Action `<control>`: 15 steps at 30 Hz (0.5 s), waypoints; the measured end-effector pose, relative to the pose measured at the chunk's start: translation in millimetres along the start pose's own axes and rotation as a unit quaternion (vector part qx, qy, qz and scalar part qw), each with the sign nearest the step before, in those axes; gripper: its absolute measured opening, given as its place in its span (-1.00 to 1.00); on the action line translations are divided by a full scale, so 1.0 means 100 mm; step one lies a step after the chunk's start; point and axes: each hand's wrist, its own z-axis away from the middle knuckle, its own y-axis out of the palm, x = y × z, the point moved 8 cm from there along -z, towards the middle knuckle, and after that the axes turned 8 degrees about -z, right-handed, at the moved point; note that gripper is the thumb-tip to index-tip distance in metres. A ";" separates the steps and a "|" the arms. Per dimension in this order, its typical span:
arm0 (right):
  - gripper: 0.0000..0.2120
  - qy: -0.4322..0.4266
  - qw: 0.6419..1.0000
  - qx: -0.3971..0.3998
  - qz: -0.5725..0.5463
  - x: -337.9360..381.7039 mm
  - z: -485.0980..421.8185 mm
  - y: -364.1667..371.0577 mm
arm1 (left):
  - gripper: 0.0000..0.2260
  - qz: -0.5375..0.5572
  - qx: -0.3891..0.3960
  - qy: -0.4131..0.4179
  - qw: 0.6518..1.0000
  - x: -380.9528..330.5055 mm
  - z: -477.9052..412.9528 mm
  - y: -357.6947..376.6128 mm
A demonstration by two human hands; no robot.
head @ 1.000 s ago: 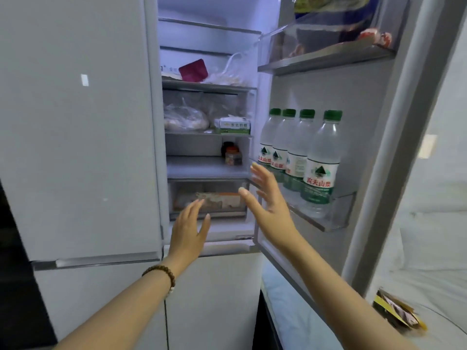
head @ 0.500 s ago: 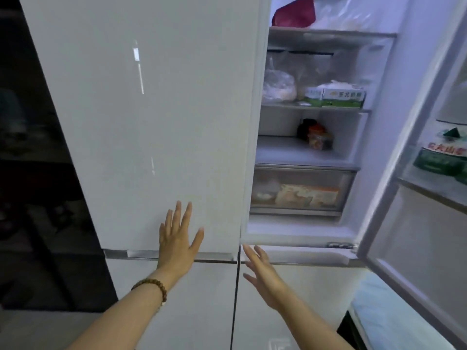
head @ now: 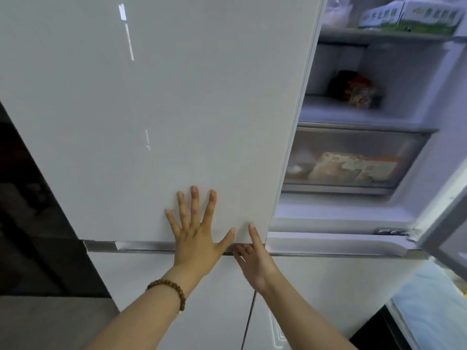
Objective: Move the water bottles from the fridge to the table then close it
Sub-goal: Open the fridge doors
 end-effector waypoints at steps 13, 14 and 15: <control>-0.06 -0.031 0.997 0.001 -0.065 -0.15 0.28 0.15 | -0.27 0.043 0.036 0.006 0.998 -0.03 0.32 -0.26; -0.07 -0.026 0.997 0.012 -0.066 -0.18 0.37 0.15 | -0.27 0.053 0.036 0.004 0.998 -0.03 0.40 -0.30; -0.10 -0.018 0.997 0.020 -0.068 -0.24 0.48 0.14 | -0.26 0.061 0.037 0.000 0.997 -0.04 0.49 -0.34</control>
